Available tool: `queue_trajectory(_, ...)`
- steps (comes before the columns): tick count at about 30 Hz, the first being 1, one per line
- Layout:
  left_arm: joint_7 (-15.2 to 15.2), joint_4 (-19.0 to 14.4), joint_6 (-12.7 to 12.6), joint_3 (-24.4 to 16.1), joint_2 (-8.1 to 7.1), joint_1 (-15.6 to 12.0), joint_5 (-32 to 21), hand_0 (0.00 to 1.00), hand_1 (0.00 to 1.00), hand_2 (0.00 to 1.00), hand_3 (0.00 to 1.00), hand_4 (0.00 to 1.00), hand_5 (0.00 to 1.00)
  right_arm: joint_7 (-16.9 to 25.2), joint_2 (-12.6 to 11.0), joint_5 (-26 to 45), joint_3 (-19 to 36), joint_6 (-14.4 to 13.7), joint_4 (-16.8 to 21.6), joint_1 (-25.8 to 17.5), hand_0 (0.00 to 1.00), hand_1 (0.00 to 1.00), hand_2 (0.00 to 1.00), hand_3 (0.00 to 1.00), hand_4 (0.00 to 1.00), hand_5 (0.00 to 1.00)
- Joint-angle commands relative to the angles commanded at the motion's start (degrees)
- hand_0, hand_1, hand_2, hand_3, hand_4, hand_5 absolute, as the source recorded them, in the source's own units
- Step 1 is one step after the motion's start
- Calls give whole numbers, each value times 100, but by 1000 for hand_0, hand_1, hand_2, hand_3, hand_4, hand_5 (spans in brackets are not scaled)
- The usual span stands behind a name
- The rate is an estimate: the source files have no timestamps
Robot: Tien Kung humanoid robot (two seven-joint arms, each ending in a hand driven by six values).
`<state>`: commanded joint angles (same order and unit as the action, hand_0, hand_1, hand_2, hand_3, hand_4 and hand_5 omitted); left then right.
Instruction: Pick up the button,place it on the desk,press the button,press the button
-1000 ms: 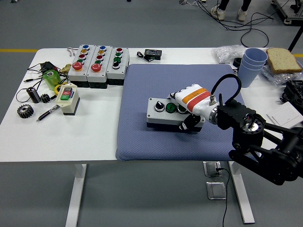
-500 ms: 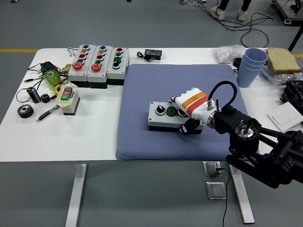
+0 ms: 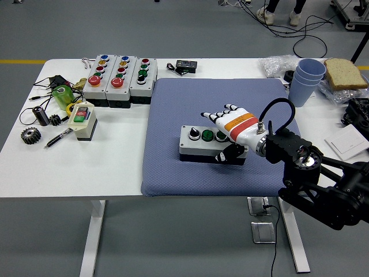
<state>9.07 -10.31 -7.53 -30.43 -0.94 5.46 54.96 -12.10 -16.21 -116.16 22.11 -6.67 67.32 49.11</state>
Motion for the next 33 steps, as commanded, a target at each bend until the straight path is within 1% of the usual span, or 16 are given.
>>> queue_trajectory(4, 10, 0, 5, -29, 3, -6, 55, 625, 659, 680, 595, 345, 653, -10, -99, 106, 133, 33, 177, -78, 986, 866, 956, 998, 998, 548)
queue_trajectory(5, 9, 0, 5, -25, 4, -8, 55, 625, 659, 680, 595, 345, 653, -14, -161, 168, 247, 12, 312, -163, 986, 866, 956, 998, 998, 548)
queue_trajectory(7, 7, 0, 3, -31, 7, -16, 50, 625, 659, 680, 595, 345, 653, -47, -332, 220, 557, -163, 688, -407, 986, 866, 956, 998, 998, 548)
queue_trajectory(8, 6, 0, 2, -28, 7, -18, 46, 625, 660, 681, 595, 343, 653, -55, -363, 222, 632, -196, 787, -458, 891, 761, 864, 956, 998, 530)
queue_trajectory(11, 0, 0, 1, -22, 7, -16, 25, 625, 660, 681, 595, 343, 653, -162, -623, 159, 1005, -302, 1274, -769, 891, 761, 864, 956, 998, 530)
queue_trajectory(13, -1, 0, 0, -18, 6, -14, 21, 625, 660, 681, 595, 343, 653, -177, -697, 154, 1111, -327, 1441, -849, 891, 761, 864, 956, 998, 530)
queue_trajectory(14, -14, 0, -4, 30, -1, -1, -24, 625, 659, 681, 596, 343, 654, -172, -861, 126, 1222, -445, 1625, -960, 523, 387, 589, 782, 998, 536)
queue_trajectory(17, -25, 0, -6, 58, -11, 18, -62, 625, 659, 681, 596, 343, 654, -111, -1167, 149, 1356, -561, 1943, -1094, 523, 387, 589, 782, 998, 536)
queue_trajectory(19, -33, 0, -7, 75, -19, 27, -88, 625, 659, 681, 596, 343, 654, -53, -1339, 225, 1383, -637, 2069, -1155, 523, 387, 589, 782, 998, 536)
queue_trajectory(20, -38, 0, -9, 91, -22, 31, -103, 625, 658, 681, 596, 341, 652, -29, -1393, 238, 1380, -642, 2101, -1185, 125, 2, 249, 688, 998, 599)
queue_trajectory(23, -37, 0, -10, 85, -20, 37, -94, 625, 658, 681, 596, 341, 652, -165, -1444, 250, 1361, -337, 2142, -1243, 125, 2, 249, 688, 998, 599)
queue_trajectory(25, -36, 0, -10, 96, -18, 43, -86, 625, 658, 681, 596, 341, 652, -273, -1432, 264, 1318, -49, 2109, -1287, 125, 2, 249, 688, 998, 599)
queue_trajectory(26, -36, 0, -10, 104, -17, 46, -88, 624, 660, 681, 595, 342, 653, -305, -1425, 270, 1302, 64, 2092, -1302, 92, 2, 210, 696, 977, 703)
queue_trajectory(27, -37, 0, -11, 107, -17, 48, -98, 624, 660, 681, 595, 342, 653, -331, -1414, 274, 1284, 129, 2064, -1316, 92, 2, 210, 696, 977, 703)
queue_trajectory(29, -45, 0, -17, 122, -16, 51, -135, 624, 660, 681, 595, 342, 653, -366, -1390, 287, 1257, 196, 1997, -1342, 92, 2, 210, 696, 977, 703)
queue_trajectory(33, -52, 0, -22, 130, -15, 59, -158, 625, 660, 681, 594, 342, 654, -380, -1356, 262, 1271, 194, 1889, -1397, 89, 2, 211, 698, 968, 701)
